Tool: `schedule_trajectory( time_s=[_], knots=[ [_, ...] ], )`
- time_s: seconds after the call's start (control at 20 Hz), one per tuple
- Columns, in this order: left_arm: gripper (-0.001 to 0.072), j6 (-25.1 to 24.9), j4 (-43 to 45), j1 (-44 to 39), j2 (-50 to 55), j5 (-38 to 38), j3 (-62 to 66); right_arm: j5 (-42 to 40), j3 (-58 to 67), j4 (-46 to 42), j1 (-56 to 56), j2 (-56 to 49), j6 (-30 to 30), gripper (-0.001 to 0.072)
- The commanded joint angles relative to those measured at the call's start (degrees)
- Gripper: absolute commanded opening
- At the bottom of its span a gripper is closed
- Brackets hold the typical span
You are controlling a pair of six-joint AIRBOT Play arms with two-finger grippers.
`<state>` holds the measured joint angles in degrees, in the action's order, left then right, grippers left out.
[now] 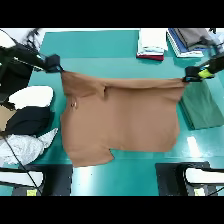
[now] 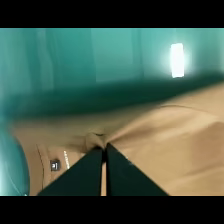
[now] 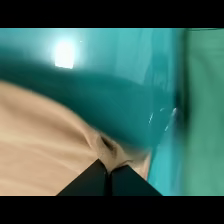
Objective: Fold the shirts.
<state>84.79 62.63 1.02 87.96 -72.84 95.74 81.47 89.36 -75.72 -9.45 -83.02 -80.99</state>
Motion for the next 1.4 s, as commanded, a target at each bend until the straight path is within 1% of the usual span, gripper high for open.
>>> schedule_trajectory(
  time_s=[0.0,0.05,0.1,0.15,0.2,0.25,0.3,0.35,0.4,0.6,0.65,0.7,0.75,0.8,0.85,0.95,1.05,1.15,1.35],
  knots=[
    [0.0021,-1.3,-0.3,0.0,6.6,6.9,-1.5,-5.1,3.0,-0.7,3.0,-10.3,-0.6,0.0018],
    [0.0022,-1.3,-0.3,0.2,6.6,9.2,-1.3,-5.4,5.8,-0.8,3.3,-12.1,-0.7,0.0018],
    [0.0022,-1.3,0.1,0.2,6.6,9.7,-0.8,-5.2,8.1,-0.7,3.2,-13.2,-0.7,0.0018],
    [0.0022,-1.4,0.4,0.2,6.6,8.1,-0.3,-4.2,9.8,-0.8,3.2,-13.6,-0.6,0.0018],
    [0.0022,-2.7,1.0,0.2,6.6,5.2,-0.2,-3.4,10.2,-0.9,3.2,-13.2,-0.5,0.0018],
    [0.0022,-2.8,2.3,0.2,6.6,1.5,-0.2,-2.5,9.7,-1.3,3.0,-12.5,-0.3,0.0018],
    [0.0022,-2.8,4.0,0.2,6.7,-2.3,-0.7,-2.3,8.0,-2.4,2.6,-11.2,-0.3,0.0018],
    [0.0022,-2.8,5.4,0.2,6.7,-4.2,-1.8,-2.7,5.0,-2.5,2.6,-9.5,-0.3,0.0018],
    [0.0022,-2.8,6.4,0.2,6.7,-4.4,-3.5,-3.7,1.9,-2.5,2.3,-8.1,-0.3,0.0018],
    [0.0023,-2.8,4.9,0.2,6.7,-2.6,-11.0,-8.9,-10.6,-2.1,2.2,-4.2,-0.4,0.0023],
    [0.0025,-2.7,4.9,0.2,6.7,-2.6,-12.4,-10.2,-12.5,-1.7,2.2,-3.8,-0.5,0.0106],
    [0.0152,-2.7,4.9,0.2,6.7,-2.8,-13.3,-10.9,-13.4,-1.7,2.2,-3.7,-1.2,0.0323],
    [0.0476,-1.7,5.7,0.2,6.6,-3.3,-13.4,-10.7,-13.0,-1.6,2.2,-3.6,-1.9,0.0457],
    [0.0522,0.2,7.1,0.2,6.0,-4.6,-13.4,-9.9,-12.2,-0.8,1.9,-3.4,-1.9,0.0456],
    [0.0481,0.3,8.0,0.2,4.7,-5.6,-13.4,-8.8,-11.4,0.9,1.2,-2.5,-1.8,0.0455],
    [0.0480,0.4,11.5,0.2,-0.8,-7.3,-13.9,-7.8,-11.6,3.6,0.6,1.4,-0.7,0.0453],
    [0.0480,1.3,13.5,0.2,-8.6,-7.2,-18.9,-7.2,-14.4,4.2,0.2,6.9,-0.3,0.0453],
    [0.0480,2.6,13.5,0.1,-17.6,-7.0,-28.7,-8.0,-18.4,4.2,0.5,12.4,-0.3,0.0453],
    [0.0480,6.2,11.7,0.2,-35.0,-4.9,-53.9,-10.4,-25.4,4.2,0.5,20.4,-0.3,0.0452]
  ],
)
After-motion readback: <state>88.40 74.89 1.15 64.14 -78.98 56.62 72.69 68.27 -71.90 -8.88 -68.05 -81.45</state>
